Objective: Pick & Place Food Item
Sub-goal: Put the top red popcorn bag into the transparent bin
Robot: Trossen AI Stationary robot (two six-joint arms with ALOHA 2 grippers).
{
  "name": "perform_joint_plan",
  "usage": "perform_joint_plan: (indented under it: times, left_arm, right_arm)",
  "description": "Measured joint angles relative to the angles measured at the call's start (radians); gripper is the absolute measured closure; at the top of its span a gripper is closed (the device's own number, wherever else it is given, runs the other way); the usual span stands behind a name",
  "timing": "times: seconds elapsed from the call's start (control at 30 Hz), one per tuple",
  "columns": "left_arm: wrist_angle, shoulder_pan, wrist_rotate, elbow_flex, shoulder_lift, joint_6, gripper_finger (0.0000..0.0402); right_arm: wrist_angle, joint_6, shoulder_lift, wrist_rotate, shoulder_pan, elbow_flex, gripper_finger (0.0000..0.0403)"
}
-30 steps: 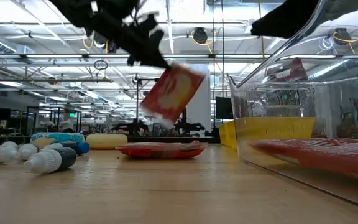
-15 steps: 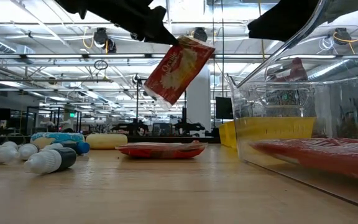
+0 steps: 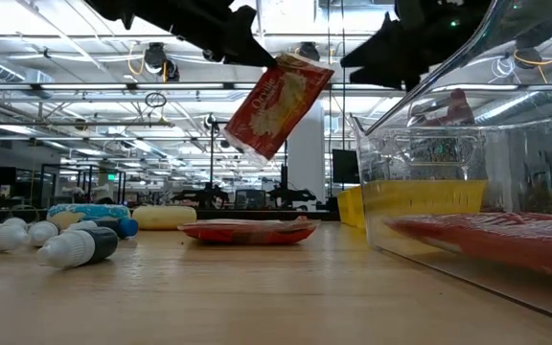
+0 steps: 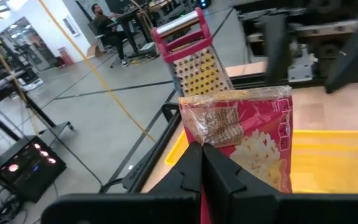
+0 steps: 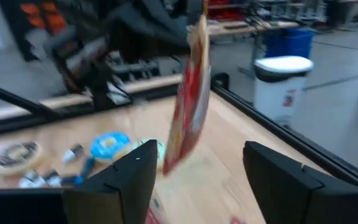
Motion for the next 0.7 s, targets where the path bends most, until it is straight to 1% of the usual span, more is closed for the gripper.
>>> perform_joint_plan:
  times: [0.13,0.23,0.43,0.53,0.7]
  left_arm:
    - [-0.005,-0.015,0.002,0.0,0.0,-0.002,0.04]
    - [-0.007,-0.027,0.003,0.0,0.0,-0.007,0.04]
    - [-0.006,-0.035,0.003,0.0,0.001,-0.023,0.04]
    - [-0.006,-0.035,0.003,0.0,0.004,-0.027,0.04]
    - [-0.016,-0.035,0.003,0.0,0.004,-0.038,0.04]
  right_arm:
    - [-0.004,0.024,0.001,-0.152,-0.074,0.031,0.0139]
    - [-0.074,0.03,0.001,-0.237,-0.104,0.084,0.0126]
    - [-0.28,0.006,0.049,-0.247,-0.118,0.234,0.0125]
    - [-0.349,-0.01,0.11,-0.248,-0.118,0.312,0.0129]
    - [-0.403,-0.026,0.219,-0.248,-0.119,0.4,0.0139]
